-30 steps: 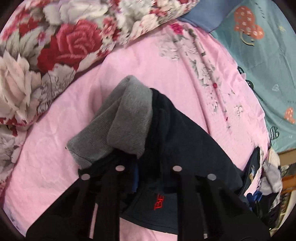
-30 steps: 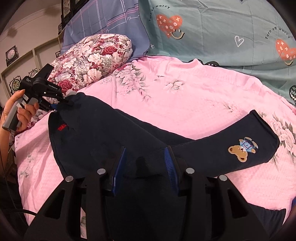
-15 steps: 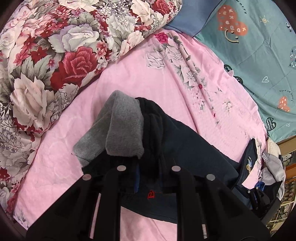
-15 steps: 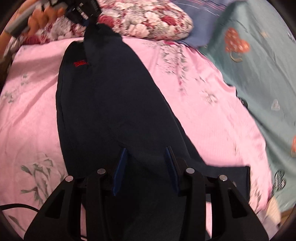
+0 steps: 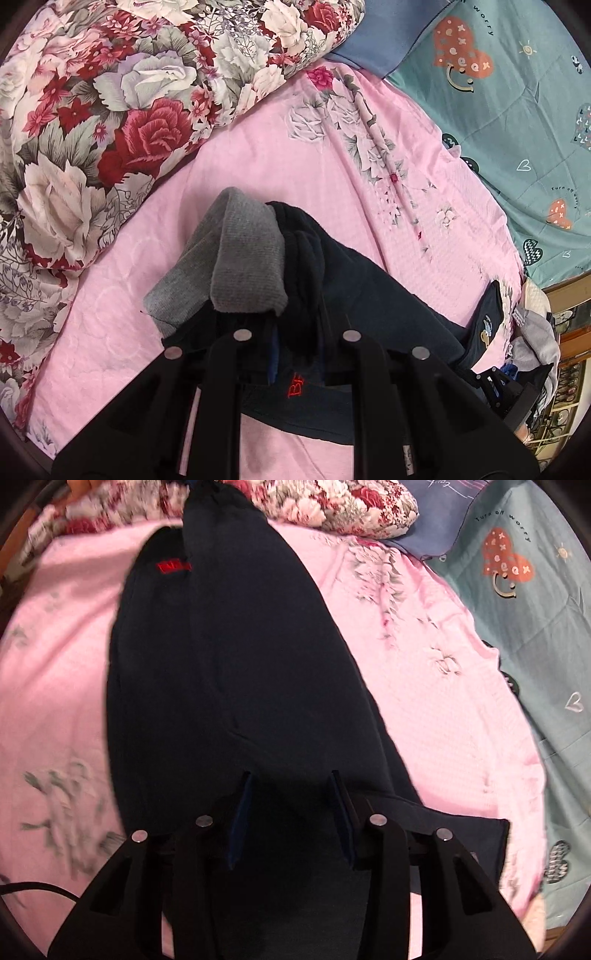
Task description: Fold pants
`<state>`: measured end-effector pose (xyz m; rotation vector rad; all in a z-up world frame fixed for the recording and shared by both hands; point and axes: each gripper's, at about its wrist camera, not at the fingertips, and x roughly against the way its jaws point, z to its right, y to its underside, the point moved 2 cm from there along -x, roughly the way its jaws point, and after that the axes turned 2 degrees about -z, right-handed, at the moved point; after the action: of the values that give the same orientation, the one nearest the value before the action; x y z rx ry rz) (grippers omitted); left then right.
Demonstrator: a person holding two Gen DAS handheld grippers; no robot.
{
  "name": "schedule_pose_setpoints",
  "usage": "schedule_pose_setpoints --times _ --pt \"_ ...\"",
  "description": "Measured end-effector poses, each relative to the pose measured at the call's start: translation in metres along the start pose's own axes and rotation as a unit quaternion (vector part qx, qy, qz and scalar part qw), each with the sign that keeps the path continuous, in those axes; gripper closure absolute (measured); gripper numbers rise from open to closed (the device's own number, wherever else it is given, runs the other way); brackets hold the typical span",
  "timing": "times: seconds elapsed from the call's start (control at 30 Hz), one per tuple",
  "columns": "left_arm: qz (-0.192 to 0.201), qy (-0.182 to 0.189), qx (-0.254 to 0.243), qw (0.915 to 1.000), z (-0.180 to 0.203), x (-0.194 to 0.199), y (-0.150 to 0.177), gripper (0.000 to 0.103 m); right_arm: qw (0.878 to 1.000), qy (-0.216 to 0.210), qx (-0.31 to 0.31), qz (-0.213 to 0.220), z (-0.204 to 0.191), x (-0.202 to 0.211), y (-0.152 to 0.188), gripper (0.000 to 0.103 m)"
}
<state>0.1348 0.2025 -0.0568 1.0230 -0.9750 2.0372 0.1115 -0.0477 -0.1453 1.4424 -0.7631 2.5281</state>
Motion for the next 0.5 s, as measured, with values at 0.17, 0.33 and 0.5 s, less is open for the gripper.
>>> schedule_pose_setpoints --times 0.17,0.33,0.5 --pt "-0.005 -0.004 0.002 1.0 -0.004 -0.005 -0.001 0.088 1.0 -0.004 0.012 -0.012 0.002 -0.011 -0.01 0.09" --pt "-0.002 0.006 0.002 1.0 -0.009 0.006 0.001 0.087 1.0 -0.012 -0.024 0.011 0.013 0.015 -0.009 0.098" --pt "0.026 -0.009 -0.027 0.9993 -0.014 0.023 0.022 0.083 0.993 -0.066 -0.07 0.063 0.01 0.075 0.012 0.098"
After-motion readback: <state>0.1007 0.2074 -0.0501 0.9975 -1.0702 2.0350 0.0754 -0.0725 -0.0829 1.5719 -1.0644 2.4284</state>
